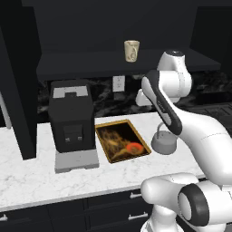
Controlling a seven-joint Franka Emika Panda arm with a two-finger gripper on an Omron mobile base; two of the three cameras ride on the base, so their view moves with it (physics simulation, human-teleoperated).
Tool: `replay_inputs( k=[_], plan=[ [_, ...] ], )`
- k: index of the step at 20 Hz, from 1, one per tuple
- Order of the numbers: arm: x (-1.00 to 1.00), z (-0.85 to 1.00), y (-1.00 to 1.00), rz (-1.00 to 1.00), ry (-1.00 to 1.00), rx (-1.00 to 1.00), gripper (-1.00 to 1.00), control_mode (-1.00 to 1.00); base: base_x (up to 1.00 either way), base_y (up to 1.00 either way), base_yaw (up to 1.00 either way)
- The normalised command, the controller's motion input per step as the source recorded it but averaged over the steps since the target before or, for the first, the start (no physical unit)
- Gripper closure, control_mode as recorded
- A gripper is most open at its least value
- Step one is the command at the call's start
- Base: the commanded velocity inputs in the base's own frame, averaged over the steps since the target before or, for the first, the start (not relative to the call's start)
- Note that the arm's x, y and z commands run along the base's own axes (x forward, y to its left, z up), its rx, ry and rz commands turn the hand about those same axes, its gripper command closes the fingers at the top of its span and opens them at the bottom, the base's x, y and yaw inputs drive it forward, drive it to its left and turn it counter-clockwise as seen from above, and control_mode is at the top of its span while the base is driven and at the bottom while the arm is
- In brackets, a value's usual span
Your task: Pick the kettle from the counter and place it on the tray. Then pick the mug from the cabinet and place it on the tray. Then close the cabinet doors.
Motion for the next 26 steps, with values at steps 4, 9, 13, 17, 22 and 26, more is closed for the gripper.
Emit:
replay_inputs(
  k=[4,9,13,17,22,26],
  plan=[
    [-0.13,-0.09,-0.04,0.0,0.0,0.0,-1.0,-1.0,0.0,0.0,0.0],
    [-0.34,-0.28,-0.26,-0.1,-0.02,0.0,-1.0,-1.0,0.0,0.0,0.0],
    [-0.09,-0.32,-0.52,-0.37,0.0,0.0,-1.0,-1.0,0.0,0.0,0.0],
    [0.13,-0.32,-0.46,-0.57,0.0,0.0,-1.0,-1.0,0.0,0.0,0.0],
    [0.43,-0.33,-0.28,-0.56,0.0,0.0,-1.0,-1.0,0.0,0.0,0.0],
    [0.45,-0.34,-0.04,-0.34,-0.02,0.03,-1.0,-1.0,0.0,0.0,0.0]
  ],
)
